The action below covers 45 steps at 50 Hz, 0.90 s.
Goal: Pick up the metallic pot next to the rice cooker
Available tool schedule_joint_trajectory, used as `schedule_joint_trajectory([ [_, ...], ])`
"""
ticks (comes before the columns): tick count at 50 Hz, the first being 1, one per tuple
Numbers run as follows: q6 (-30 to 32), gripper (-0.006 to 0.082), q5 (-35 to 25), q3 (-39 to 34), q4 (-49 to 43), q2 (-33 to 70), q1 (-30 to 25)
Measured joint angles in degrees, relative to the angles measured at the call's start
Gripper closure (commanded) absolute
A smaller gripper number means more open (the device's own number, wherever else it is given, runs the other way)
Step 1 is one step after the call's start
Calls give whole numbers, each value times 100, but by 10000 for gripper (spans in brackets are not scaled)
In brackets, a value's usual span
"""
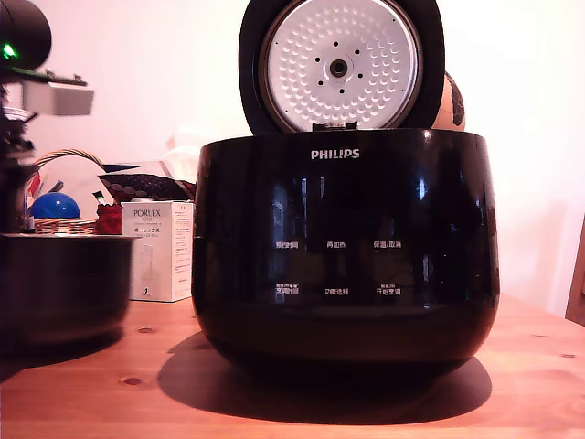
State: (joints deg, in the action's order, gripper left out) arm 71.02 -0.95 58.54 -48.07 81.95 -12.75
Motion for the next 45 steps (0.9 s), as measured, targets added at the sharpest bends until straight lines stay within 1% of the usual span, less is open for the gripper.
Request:
schedule_joint_trajectory([
  [18,-188,789,107,-31,-74,-1043,-111],
  [24,-188,789,258,-31,-361,-1257,-212],
  [30,-236,789,262,-26,-715,-1438,-278],
  [31,-363,789,267,-20,-758,-1467,-293],
  [32,-363,789,269,-2,-824,-1493,-308],
  [35,-422,789,280,120,-1051,-1539,-352],
  [40,-461,789,330,542,-1410,-1550,-468],
  [44,-501,789,350,920,-1506,-1552,-570],
  [45,-623,789,352,1008,-1508,-1554,-599],
])
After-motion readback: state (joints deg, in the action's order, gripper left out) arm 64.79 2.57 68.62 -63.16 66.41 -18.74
